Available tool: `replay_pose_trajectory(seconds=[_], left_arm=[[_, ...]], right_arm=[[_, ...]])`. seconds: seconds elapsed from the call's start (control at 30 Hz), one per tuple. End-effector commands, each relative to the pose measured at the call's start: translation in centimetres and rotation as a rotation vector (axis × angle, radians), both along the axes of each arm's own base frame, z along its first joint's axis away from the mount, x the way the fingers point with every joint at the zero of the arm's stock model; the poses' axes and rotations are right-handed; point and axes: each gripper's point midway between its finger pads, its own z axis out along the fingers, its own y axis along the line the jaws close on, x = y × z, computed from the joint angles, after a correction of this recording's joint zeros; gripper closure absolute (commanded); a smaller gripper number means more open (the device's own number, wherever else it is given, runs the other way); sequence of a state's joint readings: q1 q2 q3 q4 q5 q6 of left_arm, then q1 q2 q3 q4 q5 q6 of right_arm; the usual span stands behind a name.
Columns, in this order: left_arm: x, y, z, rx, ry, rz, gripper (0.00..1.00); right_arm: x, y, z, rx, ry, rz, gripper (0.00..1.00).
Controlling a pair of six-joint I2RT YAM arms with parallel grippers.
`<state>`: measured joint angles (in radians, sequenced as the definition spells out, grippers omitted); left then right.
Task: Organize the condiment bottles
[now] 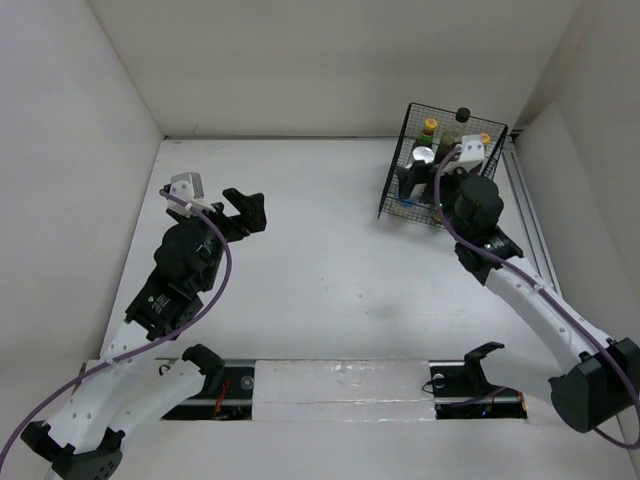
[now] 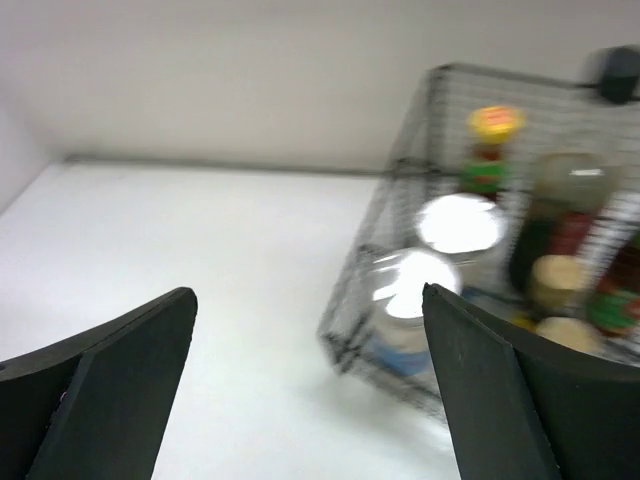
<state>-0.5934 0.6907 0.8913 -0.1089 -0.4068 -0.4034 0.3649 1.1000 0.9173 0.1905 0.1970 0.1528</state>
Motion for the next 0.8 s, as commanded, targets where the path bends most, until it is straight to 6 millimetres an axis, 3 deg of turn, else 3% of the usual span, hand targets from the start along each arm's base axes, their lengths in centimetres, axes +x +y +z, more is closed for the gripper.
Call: replay_pose_trajectory(seconds=[0.0, 0.03, 0.07, 0.2, 0.37, 0.43, 0.47, 0.6, 0.77], left_arm=[[-0.2, 0.2, 2.2, -0.027, -0.059, -0.004, 0.00], [-0.2, 0.2, 2.2, -0.027, -0.059, -0.004, 0.00], [-0.2, 0.0, 2.2, -0.027, -0.059, -0.013, 0.00], [-0.2, 0.0, 2.2, -0.027, -0.059, -0.013, 0.00], [-0.4, 0.0, 2.7, -0.038, -0.076, -0.022, 0.00], [-0.4, 0.0, 2.7, -0.038, -0.076, -0.022, 0.00], [-0.4, 0.0, 2.7, -0.038, -0.076, -0.022, 0.00], [-0.4, 0.0, 2.7, -0.038, -0.076, -0.022, 0.00], [-0.4, -0.2, 2.3, -0.033, -0.068, -0.031, 0.00]], right_arm=[[-3.0, 7.5, -2.7, -0.043, 0.050, 0.318, 0.00], [-3.7, 9.1, -3.6, -0.064, 0.063, 0.388, 0.00], [-5.6, 12.0, -4.5, -0.078, 0.079, 0.529, 0.00], [-9.1, 16.8, -9.2, -0.124, 0.176, 0.713, 0.00], [-12.5, 20.1, -13.7, -0.161, 0.283, 0.842, 0.00], [-13.8, 21.6, -14.2, -0.161, 0.287, 0.887, 0.00], [-14.2, 21.9, -15.7, -0.178, 0.323, 0.900, 0.00], [-14.7, 23.4, -16.5, -0.170, 0.326, 0.911, 0.00], [-14.9, 23.9, -15.5, -0.176, 0.288, 0.903, 0.00]])
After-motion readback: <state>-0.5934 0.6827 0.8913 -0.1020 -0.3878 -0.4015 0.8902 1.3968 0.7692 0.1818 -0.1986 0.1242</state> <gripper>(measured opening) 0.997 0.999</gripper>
